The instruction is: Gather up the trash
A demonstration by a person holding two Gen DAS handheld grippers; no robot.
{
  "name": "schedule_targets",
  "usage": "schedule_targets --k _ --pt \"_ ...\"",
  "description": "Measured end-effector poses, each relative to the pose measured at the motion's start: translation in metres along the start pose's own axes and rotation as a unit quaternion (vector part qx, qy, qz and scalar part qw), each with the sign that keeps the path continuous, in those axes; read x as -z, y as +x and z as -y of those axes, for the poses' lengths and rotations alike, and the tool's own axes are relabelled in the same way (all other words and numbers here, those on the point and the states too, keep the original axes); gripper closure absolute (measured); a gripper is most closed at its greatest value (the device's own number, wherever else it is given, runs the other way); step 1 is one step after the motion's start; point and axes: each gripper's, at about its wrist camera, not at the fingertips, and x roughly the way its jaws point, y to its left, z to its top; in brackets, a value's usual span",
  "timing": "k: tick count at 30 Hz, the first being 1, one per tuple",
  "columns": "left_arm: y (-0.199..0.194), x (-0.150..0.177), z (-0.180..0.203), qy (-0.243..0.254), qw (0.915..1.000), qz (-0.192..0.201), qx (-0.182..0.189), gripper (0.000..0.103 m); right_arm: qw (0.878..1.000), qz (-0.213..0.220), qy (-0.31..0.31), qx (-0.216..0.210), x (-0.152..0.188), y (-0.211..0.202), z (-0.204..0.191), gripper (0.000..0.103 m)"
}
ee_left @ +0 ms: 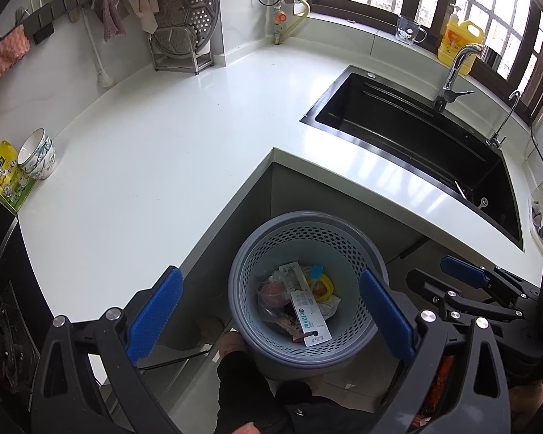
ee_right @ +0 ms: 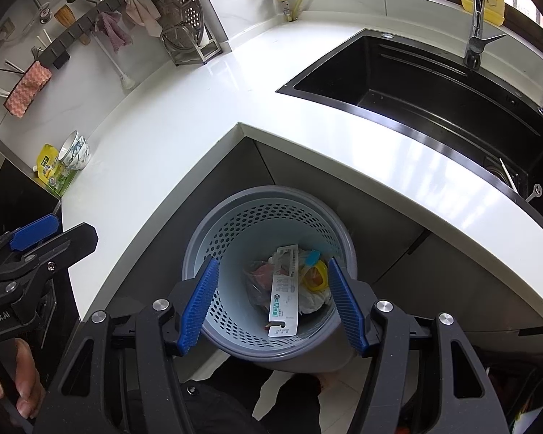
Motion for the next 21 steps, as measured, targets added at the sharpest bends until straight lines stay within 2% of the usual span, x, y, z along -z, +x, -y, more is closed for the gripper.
schedule_targets --k 21 --pt "0.0028 0.0002 -0.0060 -0.009 0.9999 -0.008 0.004 0.006 1.000 -0.002 0.001 -0.002 0.0014 0.0017 -0.0068 0.043"
